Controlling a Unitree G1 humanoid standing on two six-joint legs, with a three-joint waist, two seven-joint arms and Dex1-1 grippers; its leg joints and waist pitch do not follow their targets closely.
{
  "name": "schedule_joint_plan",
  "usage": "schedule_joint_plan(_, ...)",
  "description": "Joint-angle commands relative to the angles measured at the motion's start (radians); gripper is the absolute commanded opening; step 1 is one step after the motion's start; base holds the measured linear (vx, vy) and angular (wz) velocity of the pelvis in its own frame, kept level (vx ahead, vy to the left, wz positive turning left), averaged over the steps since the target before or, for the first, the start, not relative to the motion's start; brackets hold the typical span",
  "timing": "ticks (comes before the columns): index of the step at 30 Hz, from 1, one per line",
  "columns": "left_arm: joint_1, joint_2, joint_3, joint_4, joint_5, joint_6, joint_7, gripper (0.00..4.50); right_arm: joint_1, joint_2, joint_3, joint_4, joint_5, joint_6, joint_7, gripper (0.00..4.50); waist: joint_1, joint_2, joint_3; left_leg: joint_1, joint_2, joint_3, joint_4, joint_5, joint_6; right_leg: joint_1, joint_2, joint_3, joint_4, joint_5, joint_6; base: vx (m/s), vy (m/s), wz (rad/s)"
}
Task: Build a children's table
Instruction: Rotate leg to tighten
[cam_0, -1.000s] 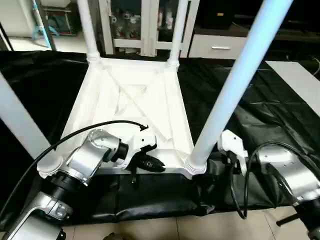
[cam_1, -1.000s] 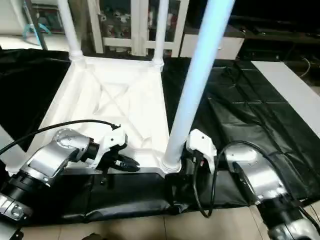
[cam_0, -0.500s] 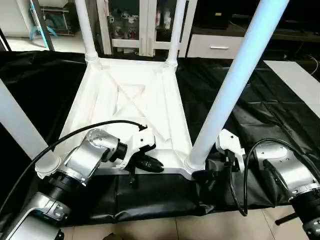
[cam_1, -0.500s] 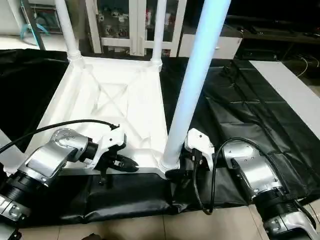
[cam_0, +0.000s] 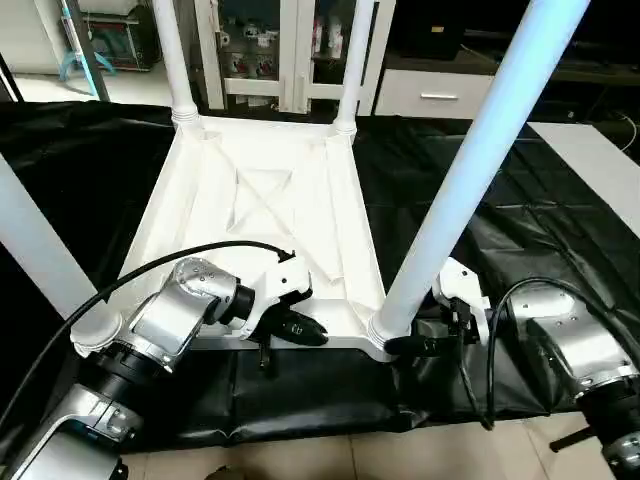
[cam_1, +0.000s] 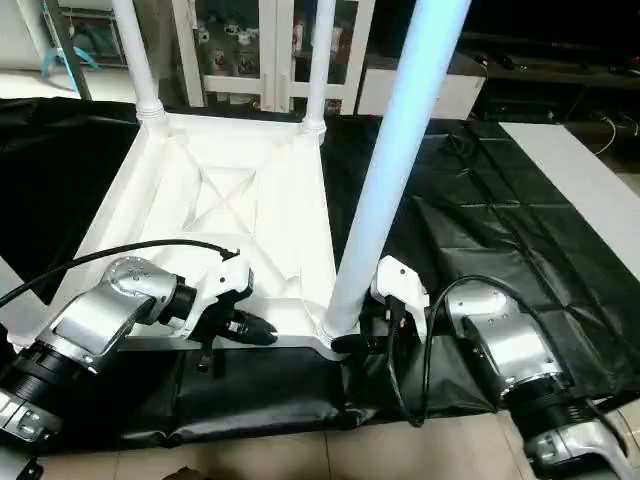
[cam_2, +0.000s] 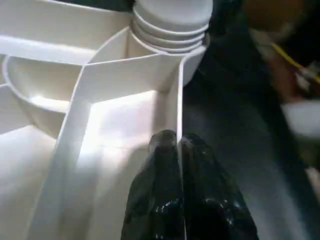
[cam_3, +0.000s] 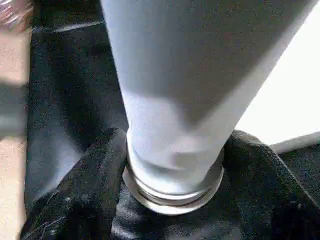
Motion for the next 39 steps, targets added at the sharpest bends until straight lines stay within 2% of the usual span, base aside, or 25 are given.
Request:
schedule_joint_plan(1, -0.024, -0.086, 0.013, 0.048, 0.011, 0.015, 0.138, 0.00, -0.017, 0.067, -0.038, 0.047, -0.011, 0.041, -0.195, 2.69, -0.007, -0.001, -0.051, 0.014, 0.003, -0.001, -0.073, -0.265, 0.007, 0.035, -0.029, 0.020, -0.077, -0.265, -0.204, 0.000, 0.000, 0.00)
schedule_joint_plan(2, -0.026, -0.090, 0.016, 0.052, 0.012, 0.017, 0.148, 0.00, -0.018, 0.072, -0.041, 0.050, -0.012, 0.043, -0.207, 2.68, -0.009, -0.001, -0.050, 0.014, 0.003, -0.002, -0.075, -0.286, -0.003, 0.034, -0.030, 0.020, -0.078, -0.299, -0.193, 0.000, 0.000, 0.00)
schedule_joint_plan(4, -0.052, -0.147, 0.050, 0.100, 0.028, 0.034, 0.278, 0.00, -0.027, 0.140, -0.080, 0.085, -0.018, 0.072, -0.364, 2.68, -0.020, -0.006, -0.052, 0.012, 0.000, -0.008, -0.078, -0.319, -0.029, 0.033, -0.030, 0.017, -0.086, -0.369, -0.153, -0.033, 0.004, -0.04)
schedule_joint_plan(7, -0.093, -0.216, 0.082, 0.175, 0.064, 0.054, 0.460, 0.00, -0.054, 0.242, -0.136, 0.143, -0.034, 0.113, -0.595, 2.67, -0.031, -0.007, -0.053, 0.014, -0.003, -0.011, -0.077, -0.335, -0.035, 0.028, -0.030, 0.015, -0.094, -0.409, -0.134, 0.000, 0.000, 0.00)
schedule_joint_plan(10, -0.133, -0.269, 0.085, 0.245, 0.116, 0.016, 0.614, 0.00, -0.101, 0.329, -0.157, 0.232, -0.078, 0.089, -0.806, 2.67, -0.040, -0.001, -0.055, 0.013, -0.005, -0.014, -0.076, -0.333, -0.043, 0.024, -0.031, 0.013, -0.097, -0.411, -0.121, 0.000, 0.000, 0.00)
schedule_joint_plan(11, -0.133, -0.269, 0.085, 0.245, 0.116, 0.016, 0.614, 0.00, -0.101, 0.329, -0.157, 0.232, -0.078, 0.089, -0.806, 2.67, -0.040, -0.003, -0.057, 0.015, -0.004, -0.014, -0.075, -0.332, -0.037, 0.025, -0.029, 0.013, -0.097, -0.393, -0.119, 0.000, 0.000, 0.00)
schedule_joint_plan(13, -0.154, -0.299, 0.079, 0.277, 0.151, -0.023, 0.685, 0.00, -0.129, 0.391, -0.171, 0.281, -0.087, 0.056, -0.905, 2.67, -0.038, 0.002, -0.058, 0.015, -0.004, -0.012, -0.074, -0.326, -0.032, 0.023, -0.029, 0.015, -0.095, -0.355, -0.127, 0.000, 0.000, 0.00)
schedule_joint_plan(14, -0.167, -0.319, 0.077, 0.302, 0.171, -0.050, 0.733, 0.00, -0.144, 0.430, -0.166, 0.308, -0.097, 0.033, -0.939, 2.67, -0.042, -0.001, -0.061, 0.007, -0.004, -0.013, -0.077, -0.301, -0.031, 0.028, -0.027, 0.015, -0.088, -0.305, -0.136, 0.000, 0.000, 0.00)
schedule_joint_plan(15, -0.175, -0.329, 0.078, 0.317, 0.178, -0.065, 0.757, 0.00, -0.153, 0.453, -0.162, 0.319, -0.099, 0.017, -0.946, 2.67, -0.041, 0.001, -0.061, 0.010, -0.004, -0.011, -0.075, -0.297, -0.029, 0.026, -0.026, 0.016, -0.088, -0.289, -0.141, 0.000, 0.000, 0.00)
schedule_joint_plan(17, -0.188, -0.342, 0.081, 0.346, 0.182, -0.088, 0.797, 0.00, -0.168, 0.486, -0.156, 0.333, -0.108, -0.013, -0.954, 2.66, -0.038, -0.001, -0.062, 0.008, -0.004, -0.008, -0.073, -0.272, -0.016, 0.031, -0.026, 0.017, -0.081, -0.225, -0.158, 0.000, 0.000, 0.00)
schedule_joint_plan(18, -0.192, -0.342, 0.081, 0.352, 0.182, -0.092, 0.799, 0.00, -0.171, 0.497, -0.156, 0.329, -0.098, -0.029, -0.925, 2.66, -0.037, -0.005, -0.062, 0.008, -0.004, -0.007, -0.073, -0.268, -0.011, 0.032, -0.026, 0.017, -0.081, -0.218, -0.159, 0.000, 0.000, 0.00)
schedule_joint_plan(20, -0.194, -0.338, 0.083, 0.359, 0.182, -0.099, 0.804, 0.00, -0.166, 0.506, -0.165, 0.306, -0.072, -0.044, -0.885, 2.66, -0.030, 0.000, -0.063, 0.007, -0.004, -0.005, -0.072, -0.235, 0.004, 0.036, -0.027, 0.018, -0.075, -0.176, -0.167, 0.000, 0.000, 0.00)
schedule_joint_plan(21, -0.195, -0.335, 0.085, 0.362, 0.184, -0.105, 0.800, 0.00, -0.160, 0.506, -0.170, 0.289, -0.052, -0.053, -0.853, 2.66, -0.030, -0.002, -0.063, 0.008, -0.003, -0.004, -0.071, -0.227, 0.007, 0.035, -0.026, 0.018, -0.074, -0.164, -0.170, 0.000, 0.000, 0.00)
schedule_joint_plan(23, -0.194, -0.329, 0.088, 0.369, 0.186, -0.116, 0.795, 0.00, -0.143, 0.498, -0.175, 0.255, -0.027, -0.068, -0.804, 2.66, -0.025, -0.005, -0.064, 0.008, -0.003, -0.001, -0.069, -0.207, 0.021, 0.037, -0.026, 0.019, -0.072, -0.130, -0.179, 0.000, 0.000, 0.00)
schedule_joint_plan(26, -0.195, -0.317, 0.092, 0.386, 0.189, -0.143, 0.770, 0.00, -0.102, 0.463, -0.180, 0.190, 0.002, -0.081, -0.727, 3.36, -0.013, -0.005, -0.060, 0.012, -0.001, 0.001, -0.070, -0.210, 0.033, 0.038, -0.027, 0.020, -0.076, -0.149, -0.179, 0.000, 0.000, 0.00)
schedule_joint_plan(28, -0.191, -0.309, 0.090, 0.382, 0.187, -0.146, 0.751, 0.00, -0.084, 0.439, -0.187, 0.157, 0.016, -0.074, -0.706, 3.42, -0.016, -0.006, -0.058, 0.000, -0.003, -0.003, -0.076, -0.239, 0.036, 0.044, -0.027, 0.018, -0.079, -0.192, -0.154, 0.000, 0.000, 0.00)
schedule_joint_plan(29, -0.189, -0.305, 0.090, 0.382, 0.186, -0.147, 0.744, 0.00, -0.079, 0.431, -0.192, 0.148, 0.021, -0.070, -0.700, 3.48, -0.023, -0.007, -0.060, -0.006, -0.003, -0.008, -0.078, -0.240, 0.033, 0.050, -0.030, 0.017, -0.077, -0.205, -0.145, 0.000, 0.000, 0.00)
schedule_joint_plan(30, -0.184, -0.295, 0.085, 0.375, 0.184, -0.150, 0.722, 0.00, -0.070, 0.412, -0.199, 0.127, 0.025, -0.066, -0.690, 3.57, -0.040, -0.003, -0.060, -0.021, -0.004, -0.016, -0.084, -0.233, 0.018, 0.058, -0.030, 0.011, -0.076, -0.243, -0.126, -0.033, -0.009, -0.20)
schedule_joint_plan(31, -0.176, -0.285, 0.080, 0.365, 0.184, -0.148, 0.702, 0.00, -0.061, 0.390, -0.206, 0.104, 0.029, -0.057, -0.677, 3.69, -0.041, -0.001, -0.065, -0.008, -0.001, -0.015, -0.078, -0.229, 0.014, 0.046, -0.031, 0.012, -0.082, -0.240, -0.132, 0.000, 0.000, 0.00)
schedule_joint_plan(32, -0.172, -0.279, 0.077, 0.360, 0.183, -0.148, 0.690, 0.00, -0.057, 0.378, -0.209, 0.093, 0.030, -0.052, -0.669, 3.79, -0.038, 0.001, -0.064, 0.007, 0.000, -0.010, -0.072, -0.221, 0.020, 0.034, -0.029, 0.017, -0.081, -0.189, -0.165, 0.000, 0.000, 0.00)
schedule_joint_plan(34, -0.147, -0.243, 0.062, 0.318, 0.173, -0.154, 0.612, 0.00, -0.037, 0.300, -0.220, 0.038, 0.045, -0.021, -0.604, 3.89, -0.033, 0.002, -0.060, 0.003, 0.000, -0.007, -0.073, -0.208, 0.031, 0.039, -0.025, 0.018, -0.076, -0.145, -0.192, 0.000, 0.000, 0.00)
schedule_joint_plan(36, -0.128, -0.206, 0.043, 0.287, 0.168, -0.170, 0.536, 0.00, -0.022, 0.210, -0.207, -0.017, 0.054, 0.019, -0.500, 4.16, -0.025, 0.007, -0.060, 0.008, 0.001, -0.004, -0.071, -0.208, 0.037, 0.038, -0.023, 0.018, -0.073, -0.122, -0.203, 0.000, 0.000, 0.00)
schedule_joint_plan(37, -0.121, -0.194, 0.042, 0.276, 0.159, -0.162, 0.506, 0.00, -0.013, 0.167, -0.198, -0.043, 0.054, 0.033, -0.440, 4.22, -0.022, 0.007, -0.059, 0.007, 0.000, -0.003, -0.071, -0.217, 0.041, 0.041, -0.021, 0.019, -0.075, -0.118, -0.205, 0.000, 0.000, 0.00)
schedule_joint_plan(38, -0.106, -0.167, 0.034, 0.250, 0.137, -0.157, 0.428, 0.00, 0.008, 0.070, -0.167, -0.090, 0.049, 0.065, -0.305, 4.22, -0.021, 0.009, -0.057, 0.008, 0.000, -0.004, -0.072, -0.222, 0.041, 0.040, -0.022, 0.019, -0.075, -0.123, -0.207, 0.000, 0.000, 0.00)
schedule_joint_plan(39, -0.101, -0.160, 0.037, 0.242, 0.129, -0.143, 0.411, 0.00, 0.019, 0.030, -0.150, -0.106, 0.040, 0.067, -0.253, 4.25, -0.018, 0.004, -0.057, 0.007, 0.001, -0.004, -0.071, -0.238, 0.043, 0.044, -0.022, 0.018, -0.077, -0.143, -0.204, 0.000, 0.000, 0.00)
